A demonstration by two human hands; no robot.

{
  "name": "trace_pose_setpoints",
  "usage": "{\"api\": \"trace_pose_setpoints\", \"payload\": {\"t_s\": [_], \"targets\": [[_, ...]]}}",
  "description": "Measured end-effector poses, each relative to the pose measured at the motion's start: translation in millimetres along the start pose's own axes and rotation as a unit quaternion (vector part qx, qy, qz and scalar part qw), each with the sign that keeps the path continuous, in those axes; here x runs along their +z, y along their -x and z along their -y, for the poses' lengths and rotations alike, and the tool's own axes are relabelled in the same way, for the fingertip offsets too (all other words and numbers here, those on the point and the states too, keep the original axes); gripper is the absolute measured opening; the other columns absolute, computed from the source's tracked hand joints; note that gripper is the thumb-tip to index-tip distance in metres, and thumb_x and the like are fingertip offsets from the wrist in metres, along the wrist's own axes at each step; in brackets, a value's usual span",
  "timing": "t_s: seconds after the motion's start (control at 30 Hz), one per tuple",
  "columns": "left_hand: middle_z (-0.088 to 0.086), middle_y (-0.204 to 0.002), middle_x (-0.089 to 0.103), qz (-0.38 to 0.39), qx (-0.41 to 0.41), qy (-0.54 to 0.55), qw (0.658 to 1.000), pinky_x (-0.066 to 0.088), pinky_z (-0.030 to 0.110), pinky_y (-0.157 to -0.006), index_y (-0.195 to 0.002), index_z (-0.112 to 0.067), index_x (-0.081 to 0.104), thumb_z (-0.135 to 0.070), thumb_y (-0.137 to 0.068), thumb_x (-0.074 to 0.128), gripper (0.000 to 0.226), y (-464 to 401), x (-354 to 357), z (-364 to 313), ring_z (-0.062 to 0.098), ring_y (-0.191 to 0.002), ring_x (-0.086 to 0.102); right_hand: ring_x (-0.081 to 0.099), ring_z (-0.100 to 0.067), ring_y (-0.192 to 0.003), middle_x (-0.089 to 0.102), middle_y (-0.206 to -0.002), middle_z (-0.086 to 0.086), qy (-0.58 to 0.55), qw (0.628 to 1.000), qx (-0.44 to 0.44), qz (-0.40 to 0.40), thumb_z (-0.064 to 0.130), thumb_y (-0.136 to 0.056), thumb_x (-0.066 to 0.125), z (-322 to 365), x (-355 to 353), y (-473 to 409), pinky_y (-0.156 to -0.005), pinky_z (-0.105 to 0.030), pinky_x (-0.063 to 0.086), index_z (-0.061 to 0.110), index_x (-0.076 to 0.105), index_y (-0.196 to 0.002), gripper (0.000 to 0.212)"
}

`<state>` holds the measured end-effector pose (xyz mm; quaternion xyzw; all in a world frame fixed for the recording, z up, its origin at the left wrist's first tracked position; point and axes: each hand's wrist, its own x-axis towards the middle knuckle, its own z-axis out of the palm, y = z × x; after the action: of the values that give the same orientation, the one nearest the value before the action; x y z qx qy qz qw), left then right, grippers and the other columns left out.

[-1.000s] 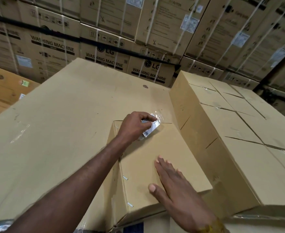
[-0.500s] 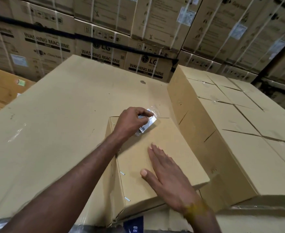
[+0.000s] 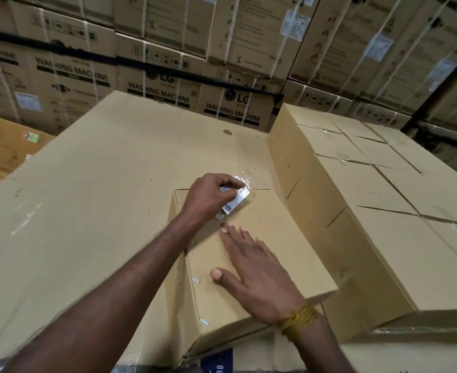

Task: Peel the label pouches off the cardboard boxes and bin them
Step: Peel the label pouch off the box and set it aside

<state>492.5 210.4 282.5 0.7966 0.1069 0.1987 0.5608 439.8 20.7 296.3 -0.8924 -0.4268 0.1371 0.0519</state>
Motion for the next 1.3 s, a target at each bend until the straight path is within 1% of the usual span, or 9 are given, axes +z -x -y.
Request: {"api": "trace_pose_setpoints", "payload": {"t_s": [0.17, 0.37, 0.5, 0.6, 0.7, 0.87, 0.93, 1.1, 1.3], "targets": [[-0.023, -0.091, 0.071, 0.007, -0.002, -0.009, 1.000, 0.048, 0.016, -0.061, -0.099, -0.030, 0.079, -0.014, -0.087, 0.064, 0.026, 1, -1, -2, -0.014, -0.076, 0.060, -0.021, 0.003, -0.147, -0.021, -0.159, 0.027, 0.006, 1.000, -0.013, 0.009, 0.074, -0.090, 0.009, -41, -10, 2, -0.120, -0.027, -0.010, 0.052, -0.007, -0.152, 0.067], [-0.021, -0.100, 0.073, 0.009, -0.015, 0.026, 1.000, 0.049, 0.016, -0.055, -0.099, -0.030, 0.079, -0.014, -0.087, 0.062, 0.026, 3, -1, -2, -0.001, -0.082, 0.067, -0.006, -0.027, -0.153, -0.008, -0.166, -0.011, -0.023, 0.955, 0.291, -0.056, 0.065, -0.099, 0.019, -92, -25, -25, -0.123, -0.044, 0.004, 0.028, 0.004, -0.159, 0.073], [-0.021, -0.098, 0.072, 0.005, -0.015, 0.024, 1.000, 0.049, 0.017, -0.064, -0.100, -0.029, 0.079, -0.013, -0.087, 0.063, 0.026, 1, -3, -3, -0.006, -0.084, 0.064, -0.020, -0.014, -0.150, -0.021, -0.164, 0.007, 0.006, 0.997, 0.071, -0.036, 0.068, -0.095, 0.014, -16, -3, 4, -0.123, -0.040, -0.008, 0.043, -0.002, -0.156, 0.068], [-0.021, -0.095, 0.071, 0.007, -0.008, 0.000, 1.000, 0.051, 0.022, -0.070, -0.099, -0.030, 0.079, -0.014, -0.086, 0.063, 0.026, 0, -2, -2, -0.009, -0.081, 0.061, -0.023, -0.001, -0.147, -0.019, -0.161, 0.024, -0.002, 0.997, -0.078, 0.013, 0.071, -0.092, 0.012, 2, -2, 16, -0.119, -0.030, -0.014, 0.059, -0.007, -0.147, 0.060], [-0.020, -0.100, 0.073, 0.011, -0.005, 0.002, 1.000, 0.051, 0.019, -0.071, -0.100, -0.029, 0.079, -0.014, -0.087, 0.064, 0.025, 1, -2, -3, -0.007, -0.087, 0.063, -0.015, -0.005, -0.150, -0.015, -0.161, 0.024, -0.005, 1.000, -0.012, -0.015, 0.069, -0.094, 0.017, -35, -9, -1, -0.121, -0.032, -0.009, 0.059, 0.003, -0.149, 0.057], [-0.019, -0.102, 0.073, 0.008, -0.017, 0.019, 1.000, 0.051, 0.024, -0.065, -0.100, -0.029, 0.079, -0.013, -0.086, 0.063, 0.026, 2, 0, -3, -0.009, -0.084, 0.063, -0.001, -0.029, -0.153, 0.002, -0.167, -0.005, -0.017, 0.961, 0.268, -0.065, 0.061, -0.101, 0.021, -85, -19, -20, -0.123, -0.046, 0.003, 0.040, 0.010, -0.157, 0.061], [-0.018, -0.105, 0.073, 0.005, -0.022, 0.028, 0.999, 0.048, 0.023, -0.061, -0.101, -0.028, 0.079, -0.013, -0.087, 0.063, 0.027, 2, -1, -3, -0.011, -0.080, 0.062, -0.003, -0.031, -0.153, 0.000, -0.167, -0.010, -0.001, 0.965, 0.255, -0.066, 0.057, -0.103, 0.021, -62, -11, -15, -0.124, -0.045, 0.002, 0.035, 0.009, -0.158, 0.061], [-0.021, -0.102, 0.072, 0.003, -0.022, 0.031, 0.999, 0.047, 0.015, -0.051, -0.101, -0.029, 0.079, -0.011, -0.088, 0.062, 0.027, 3, -2, -6, -0.012, -0.079, 0.062, -0.019, -0.008, -0.148, -0.016, -0.163, 0.017, -0.009, 1.000, -0.022, -0.015, 0.064, -0.099, 0.016, 0, 2, 15, -0.121, -0.035, -0.010, 0.055, 0.000, -0.151, 0.055], [-0.018, -0.104, 0.073, 0.009, -0.036, 0.024, 0.999, 0.049, 0.018, -0.056, -0.105, -0.027, 0.078, -0.010, -0.089, 0.060, 0.029, 24, -3, -23, -0.004, -0.081, 0.066, 0.001, -0.018, -0.153, -0.002, -0.166, 0.012, -0.033, 0.979, 0.184, -0.079, 0.070, -0.094, 0.021, -71, -9, 14, -0.123, -0.046, 0.007, 0.050, 0.013, -0.153, 0.063]]}}
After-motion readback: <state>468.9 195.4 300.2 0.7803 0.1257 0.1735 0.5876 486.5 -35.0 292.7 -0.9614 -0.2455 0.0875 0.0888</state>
